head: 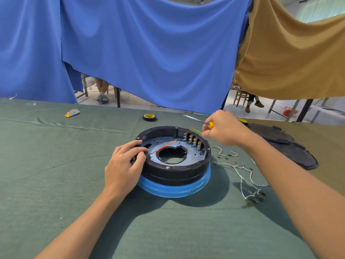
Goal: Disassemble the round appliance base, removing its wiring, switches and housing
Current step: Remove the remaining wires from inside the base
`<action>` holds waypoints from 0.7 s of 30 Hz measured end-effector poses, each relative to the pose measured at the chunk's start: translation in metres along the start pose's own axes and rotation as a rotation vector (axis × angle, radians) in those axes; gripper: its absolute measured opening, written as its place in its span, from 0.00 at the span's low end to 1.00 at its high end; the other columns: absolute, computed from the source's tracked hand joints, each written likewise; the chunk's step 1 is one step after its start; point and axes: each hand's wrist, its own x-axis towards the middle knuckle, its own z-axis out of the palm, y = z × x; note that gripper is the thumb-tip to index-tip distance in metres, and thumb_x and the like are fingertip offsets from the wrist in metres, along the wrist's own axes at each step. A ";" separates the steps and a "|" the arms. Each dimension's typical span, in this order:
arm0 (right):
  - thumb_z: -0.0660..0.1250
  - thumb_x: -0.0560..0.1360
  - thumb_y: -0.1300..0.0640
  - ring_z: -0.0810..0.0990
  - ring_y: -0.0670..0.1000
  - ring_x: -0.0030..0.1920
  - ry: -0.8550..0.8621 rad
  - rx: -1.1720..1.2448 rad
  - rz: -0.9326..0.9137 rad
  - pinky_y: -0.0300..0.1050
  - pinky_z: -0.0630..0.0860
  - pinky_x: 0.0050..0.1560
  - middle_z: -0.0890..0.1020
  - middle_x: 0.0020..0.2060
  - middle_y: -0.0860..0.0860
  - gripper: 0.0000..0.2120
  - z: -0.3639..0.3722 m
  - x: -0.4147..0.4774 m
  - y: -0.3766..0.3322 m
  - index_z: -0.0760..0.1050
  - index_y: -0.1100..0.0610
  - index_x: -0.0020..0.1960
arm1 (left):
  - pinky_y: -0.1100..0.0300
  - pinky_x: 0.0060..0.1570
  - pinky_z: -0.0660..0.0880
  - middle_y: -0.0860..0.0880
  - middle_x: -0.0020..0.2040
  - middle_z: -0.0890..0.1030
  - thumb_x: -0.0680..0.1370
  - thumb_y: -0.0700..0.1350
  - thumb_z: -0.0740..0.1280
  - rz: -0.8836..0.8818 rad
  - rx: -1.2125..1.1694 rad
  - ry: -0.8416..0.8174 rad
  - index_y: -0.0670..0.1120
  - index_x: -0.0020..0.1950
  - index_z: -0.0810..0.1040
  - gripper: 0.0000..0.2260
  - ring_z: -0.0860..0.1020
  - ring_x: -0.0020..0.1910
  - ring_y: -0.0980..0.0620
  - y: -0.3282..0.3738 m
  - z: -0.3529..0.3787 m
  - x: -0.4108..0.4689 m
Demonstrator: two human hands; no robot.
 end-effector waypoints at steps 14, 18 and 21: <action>0.73 0.67 0.63 0.72 0.54 0.34 -0.042 0.334 0.537 0.44 0.67 0.35 0.82 0.37 0.62 0.11 0.050 -0.097 0.058 0.79 0.70 0.44 | 0.58 0.54 0.67 0.67 0.58 0.75 0.74 0.52 0.57 -0.009 -0.046 -0.029 0.66 0.45 0.78 0.12 0.71 0.63 0.57 0.004 -0.003 -0.003; 0.70 0.67 0.61 0.78 0.59 0.39 -0.040 0.217 0.568 0.46 0.74 0.37 0.80 0.40 0.60 0.04 0.062 -0.098 0.057 0.78 0.62 0.40 | 0.59 0.54 0.66 0.67 0.58 0.75 0.74 0.52 0.56 0.008 -0.041 -0.038 0.66 0.46 0.78 0.12 0.71 0.63 0.57 0.004 -0.004 -0.003; 0.67 0.68 0.61 0.72 0.57 0.37 -0.021 0.164 0.595 0.43 0.67 0.34 0.76 0.39 0.57 0.04 0.070 -0.096 0.055 0.72 0.58 0.38 | 0.58 0.54 0.66 0.67 0.58 0.75 0.74 0.52 0.57 0.009 -0.040 -0.039 0.66 0.46 0.78 0.12 0.71 0.63 0.56 0.004 -0.004 -0.003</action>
